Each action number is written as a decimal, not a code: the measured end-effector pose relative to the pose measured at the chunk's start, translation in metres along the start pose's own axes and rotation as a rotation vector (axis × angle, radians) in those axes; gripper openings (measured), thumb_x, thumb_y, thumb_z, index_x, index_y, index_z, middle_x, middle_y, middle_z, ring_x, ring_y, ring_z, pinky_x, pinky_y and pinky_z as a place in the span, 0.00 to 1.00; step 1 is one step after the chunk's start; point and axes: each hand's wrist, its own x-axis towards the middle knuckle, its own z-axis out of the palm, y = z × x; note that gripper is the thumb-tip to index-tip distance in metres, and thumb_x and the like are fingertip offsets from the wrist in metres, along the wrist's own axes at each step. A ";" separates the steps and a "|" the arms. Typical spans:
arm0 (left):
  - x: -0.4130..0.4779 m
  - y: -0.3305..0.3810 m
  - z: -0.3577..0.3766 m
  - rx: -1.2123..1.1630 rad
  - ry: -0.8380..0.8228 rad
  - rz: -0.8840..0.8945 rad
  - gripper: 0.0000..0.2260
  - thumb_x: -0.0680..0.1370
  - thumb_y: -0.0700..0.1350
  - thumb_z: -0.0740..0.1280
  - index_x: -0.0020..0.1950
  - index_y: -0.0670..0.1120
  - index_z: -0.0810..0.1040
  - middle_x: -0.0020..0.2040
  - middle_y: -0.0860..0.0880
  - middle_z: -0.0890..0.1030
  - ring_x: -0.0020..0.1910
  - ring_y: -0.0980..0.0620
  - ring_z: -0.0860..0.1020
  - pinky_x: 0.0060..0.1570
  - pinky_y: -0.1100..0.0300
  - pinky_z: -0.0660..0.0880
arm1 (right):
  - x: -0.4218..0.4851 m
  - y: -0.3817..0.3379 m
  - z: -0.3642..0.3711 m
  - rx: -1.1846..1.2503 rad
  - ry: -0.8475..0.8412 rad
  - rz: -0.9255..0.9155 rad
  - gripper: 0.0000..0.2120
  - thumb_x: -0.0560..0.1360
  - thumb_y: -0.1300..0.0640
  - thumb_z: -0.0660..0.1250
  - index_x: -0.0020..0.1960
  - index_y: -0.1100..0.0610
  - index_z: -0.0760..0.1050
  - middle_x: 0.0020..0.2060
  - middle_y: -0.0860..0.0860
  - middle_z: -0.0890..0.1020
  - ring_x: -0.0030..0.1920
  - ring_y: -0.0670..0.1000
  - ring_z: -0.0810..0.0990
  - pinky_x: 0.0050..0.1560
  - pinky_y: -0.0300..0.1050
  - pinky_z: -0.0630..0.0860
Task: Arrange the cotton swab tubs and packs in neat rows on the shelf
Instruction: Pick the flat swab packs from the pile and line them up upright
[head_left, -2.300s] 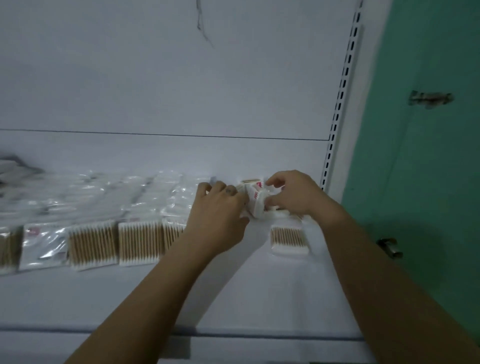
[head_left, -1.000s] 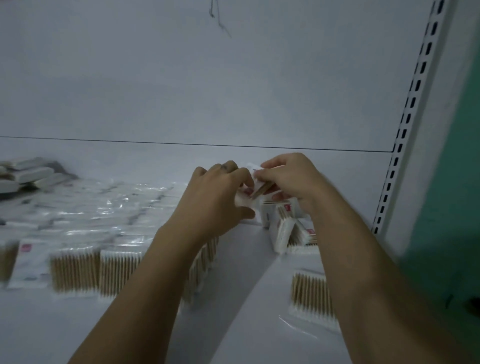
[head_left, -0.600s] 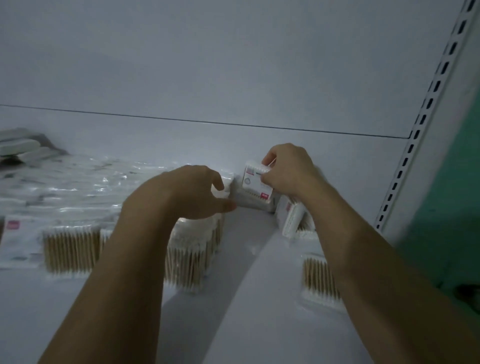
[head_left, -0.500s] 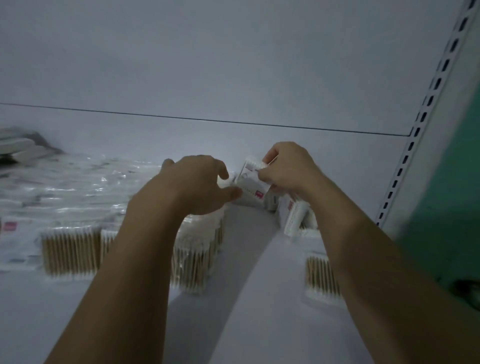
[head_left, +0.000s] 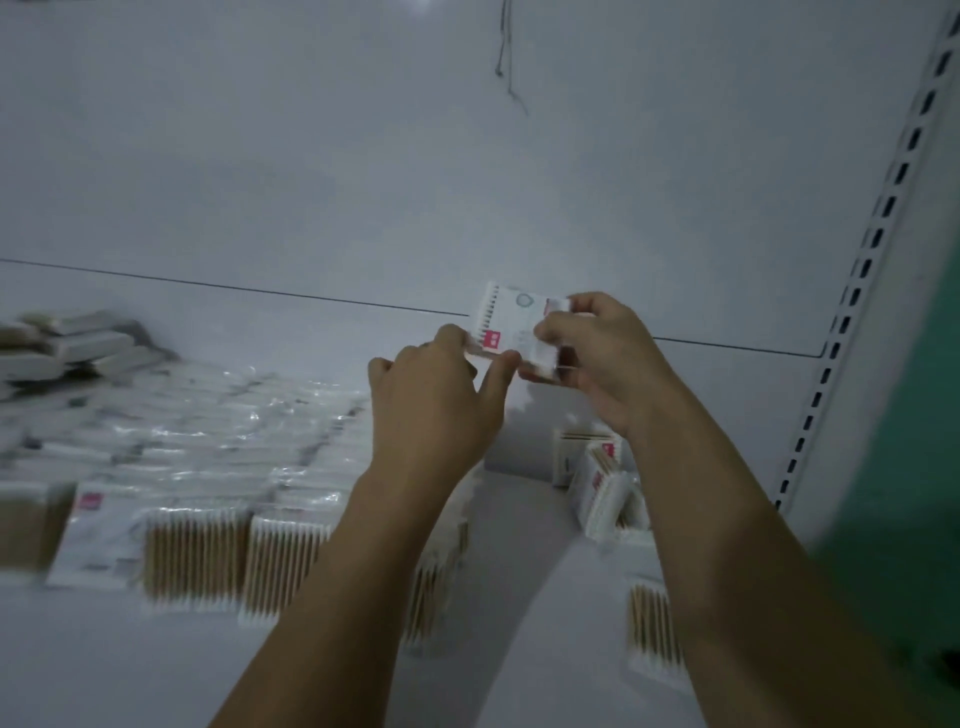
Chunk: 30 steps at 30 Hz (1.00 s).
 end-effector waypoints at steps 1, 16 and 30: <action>0.001 -0.002 -0.001 -0.059 0.035 -0.002 0.14 0.79 0.57 0.63 0.58 0.50 0.74 0.50 0.53 0.83 0.51 0.50 0.80 0.58 0.53 0.66 | 0.002 0.003 0.001 -0.106 -0.007 -0.027 0.11 0.72 0.68 0.68 0.51 0.59 0.70 0.52 0.60 0.82 0.44 0.56 0.84 0.46 0.56 0.83; 0.009 -0.016 -0.008 0.196 -0.177 0.082 0.25 0.78 0.57 0.66 0.73 0.55 0.64 0.64 0.54 0.78 0.64 0.50 0.74 0.65 0.48 0.60 | 0.013 0.017 -0.031 -0.902 -0.212 -0.326 0.29 0.67 0.59 0.79 0.63 0.44 0.73 0.39 0.44 0.78 0.37 0.42 0.77 0.41 0.37 0.77; 0.006 -0.024 -0.007 0.348 -0.505 0.135 0.20 0.79 0.61 0.62 0.68 0.56 0.71 0.66 0.57 0.76 0.64 0.51 0.72 0.65 0.49 0.58 | 0.027 0.053 -0.023 -1.105 -0.153 -0.289 0.11 0.66 0.60 0.78 0.46 0.55 0.79 0.41 0.49 0.77 0.43 0.49 0.75 0.41 0.38 0.67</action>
